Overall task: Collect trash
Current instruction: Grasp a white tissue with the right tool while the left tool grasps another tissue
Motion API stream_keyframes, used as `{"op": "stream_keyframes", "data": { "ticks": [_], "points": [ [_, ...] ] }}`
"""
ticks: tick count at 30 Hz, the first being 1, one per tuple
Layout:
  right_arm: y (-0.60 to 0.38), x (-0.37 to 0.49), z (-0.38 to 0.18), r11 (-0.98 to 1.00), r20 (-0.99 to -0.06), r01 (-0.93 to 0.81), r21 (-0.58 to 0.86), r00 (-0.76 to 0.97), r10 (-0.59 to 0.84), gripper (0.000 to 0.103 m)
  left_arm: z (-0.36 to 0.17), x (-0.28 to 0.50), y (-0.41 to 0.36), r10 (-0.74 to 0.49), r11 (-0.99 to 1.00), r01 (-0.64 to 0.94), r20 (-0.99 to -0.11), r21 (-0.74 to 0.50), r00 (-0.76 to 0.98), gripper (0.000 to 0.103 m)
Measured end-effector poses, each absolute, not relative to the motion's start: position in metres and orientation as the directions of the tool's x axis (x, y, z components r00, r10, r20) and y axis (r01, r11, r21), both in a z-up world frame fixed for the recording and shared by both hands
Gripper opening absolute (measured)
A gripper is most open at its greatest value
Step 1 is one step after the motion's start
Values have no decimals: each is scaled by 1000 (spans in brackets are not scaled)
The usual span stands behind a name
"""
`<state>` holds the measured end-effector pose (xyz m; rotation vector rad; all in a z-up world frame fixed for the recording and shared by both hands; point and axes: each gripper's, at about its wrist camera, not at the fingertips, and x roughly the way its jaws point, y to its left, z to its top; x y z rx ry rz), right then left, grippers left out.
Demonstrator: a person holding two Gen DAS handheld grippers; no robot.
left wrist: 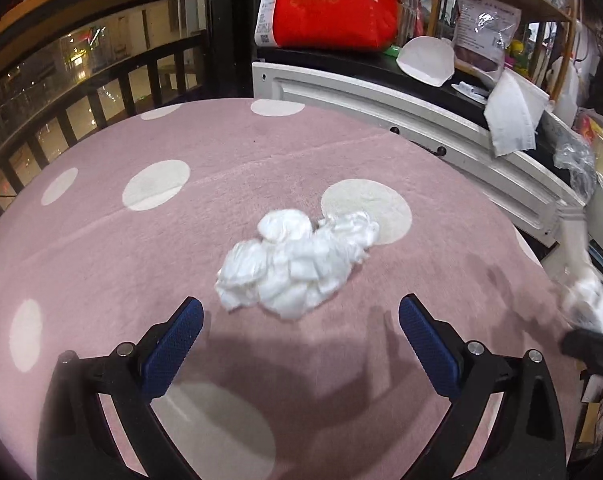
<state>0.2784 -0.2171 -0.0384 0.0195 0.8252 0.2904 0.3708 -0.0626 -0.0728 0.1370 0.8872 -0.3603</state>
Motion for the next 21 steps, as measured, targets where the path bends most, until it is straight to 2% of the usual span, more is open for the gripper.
{"op": "stream_keyframes", "data": {
  "ticks": [2, 4, 7, 8, 9, 12, 21],
  "points": [
    [-220, 276, -38, 962, -718, -242, 125, 647, 257, 38, -74, 378, -68, -241, 931, 364, -781, -19, 576, 95],
    [-224, 273, -39, 962, -715, -239, 131, 649, 259, 38, -76, 384, -75, -231, 929, 371, -785, -1, 575, 87],
    [-230, 270, -38, 964, -710, -229, 137, 655, 256, 38, -77, 390, -80, -201, 933, 359, -786, 28, 584, 71],
    [-232, 269, -38, 965, -710, -222, 139, 657, 254, 38, -76, 390, -80, -205, 934, 356, -781, 24, 590, 60],
    [-234, 268, -38, 965, -709, -218, 143, 658, 253, 38, -75, 390, -79, -209, 935, 353, -778, 18, 593, 53],
    [-239, 265, -37, 967, -705, -201, 155, 663, 250, 38, -72, 389, -77, -212, 940, 342, -773, 7, 598, 40],
    [-243, 246, -33, 968, -689, -187, 165, 681, 249, 38, -46, 346, -74, -250, 935, 356, -720, -5, 647, 37]
  ]
}}
